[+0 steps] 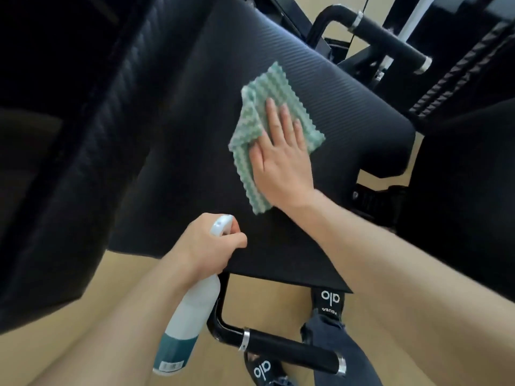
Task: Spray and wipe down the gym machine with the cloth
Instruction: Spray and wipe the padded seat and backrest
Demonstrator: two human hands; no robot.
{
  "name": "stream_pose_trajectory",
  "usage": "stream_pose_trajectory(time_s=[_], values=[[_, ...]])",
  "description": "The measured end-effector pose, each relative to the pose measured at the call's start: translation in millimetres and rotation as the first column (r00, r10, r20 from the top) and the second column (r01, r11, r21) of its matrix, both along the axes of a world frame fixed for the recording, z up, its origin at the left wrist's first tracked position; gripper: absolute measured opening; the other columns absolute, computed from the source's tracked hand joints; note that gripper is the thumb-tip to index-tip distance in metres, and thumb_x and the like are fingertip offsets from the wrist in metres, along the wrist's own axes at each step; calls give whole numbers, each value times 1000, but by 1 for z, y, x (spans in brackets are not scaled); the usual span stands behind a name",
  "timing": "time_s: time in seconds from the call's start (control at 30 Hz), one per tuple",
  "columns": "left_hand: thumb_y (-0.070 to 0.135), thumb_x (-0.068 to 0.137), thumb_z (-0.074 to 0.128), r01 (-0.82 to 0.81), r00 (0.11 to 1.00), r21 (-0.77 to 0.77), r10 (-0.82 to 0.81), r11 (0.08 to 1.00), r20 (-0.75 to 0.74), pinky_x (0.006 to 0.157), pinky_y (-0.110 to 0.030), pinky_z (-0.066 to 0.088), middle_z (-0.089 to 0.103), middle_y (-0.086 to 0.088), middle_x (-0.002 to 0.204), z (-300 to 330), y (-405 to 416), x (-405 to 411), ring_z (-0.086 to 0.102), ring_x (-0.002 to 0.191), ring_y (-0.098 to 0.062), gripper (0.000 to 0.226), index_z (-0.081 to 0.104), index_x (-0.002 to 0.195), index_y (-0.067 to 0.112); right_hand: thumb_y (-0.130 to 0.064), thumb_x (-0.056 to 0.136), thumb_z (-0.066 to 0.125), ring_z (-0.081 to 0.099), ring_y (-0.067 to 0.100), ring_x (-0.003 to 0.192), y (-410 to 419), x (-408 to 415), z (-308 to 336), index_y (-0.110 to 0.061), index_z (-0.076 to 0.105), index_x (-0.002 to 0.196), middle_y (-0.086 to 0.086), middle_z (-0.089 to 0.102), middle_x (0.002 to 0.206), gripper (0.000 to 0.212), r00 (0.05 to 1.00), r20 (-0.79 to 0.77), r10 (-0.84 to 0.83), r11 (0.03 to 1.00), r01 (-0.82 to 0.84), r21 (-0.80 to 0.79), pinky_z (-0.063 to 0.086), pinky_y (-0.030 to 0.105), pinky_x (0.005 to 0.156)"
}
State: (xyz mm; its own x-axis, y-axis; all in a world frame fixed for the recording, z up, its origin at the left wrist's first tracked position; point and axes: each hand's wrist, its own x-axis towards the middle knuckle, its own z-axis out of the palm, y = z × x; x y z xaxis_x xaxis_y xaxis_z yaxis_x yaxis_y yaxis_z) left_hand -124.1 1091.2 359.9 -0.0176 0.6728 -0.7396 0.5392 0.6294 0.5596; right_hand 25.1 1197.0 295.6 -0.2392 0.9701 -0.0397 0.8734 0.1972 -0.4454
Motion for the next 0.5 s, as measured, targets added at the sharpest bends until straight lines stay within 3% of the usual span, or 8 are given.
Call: stream_pose_trajectory(time_s=[0.13,0.23,0.33,0.43,0.5], values=[[25,68,64,-14,1000,-3,14,1000,6,52,-33,36,38,3,49,8,2,2,35,48,-19,25,43,62,13,-40,108,25,-7,28,156,-85,15,-4,-28,9,162,5,-1,170,58,947,126,296,954,-301,18,9,51,125],[29,67,63,9,1000,6,-9,1000,-21,56,-39,37,39,3,49,7,2,2,37,51,-20,25,47,65,9,-43,107,24,1,31,156,-40,19,-1,-35,12,161,5,6,170,56,893,183,410,904,-425,45,9,51,125],[33,68,62,37,998,1,-37,999,-49,58,-41,36,39,5,50,4,2,-1,38,54,-20,26,51,68,10,-43,105,23,11,35,155,29,-9,7,-39,20,159,8,17,168,53,914,167,369,914,-389,113,8,51,125],[30,72,63,26,999,-9,-26,1000,-28,57,-40,35,40,4,51,2,2,-2,38,54,-19,22,51,67,12,-47,105,16,4,29,156,94,-26,21,-43,17,158,9,15,168,54,944,119,306,945,-316,78,2,47,126],[22,79,65,20,1000,-10,-20,1000,-2,57,-38,34,40,4,51,-1,1,-1,37,51,-17,23,50,64,13,-50,104,14,-3,24,156,137,-14,26,-42,14,159,5,7,170,55,984,68,166,985,-168,29,-2,43,126]])
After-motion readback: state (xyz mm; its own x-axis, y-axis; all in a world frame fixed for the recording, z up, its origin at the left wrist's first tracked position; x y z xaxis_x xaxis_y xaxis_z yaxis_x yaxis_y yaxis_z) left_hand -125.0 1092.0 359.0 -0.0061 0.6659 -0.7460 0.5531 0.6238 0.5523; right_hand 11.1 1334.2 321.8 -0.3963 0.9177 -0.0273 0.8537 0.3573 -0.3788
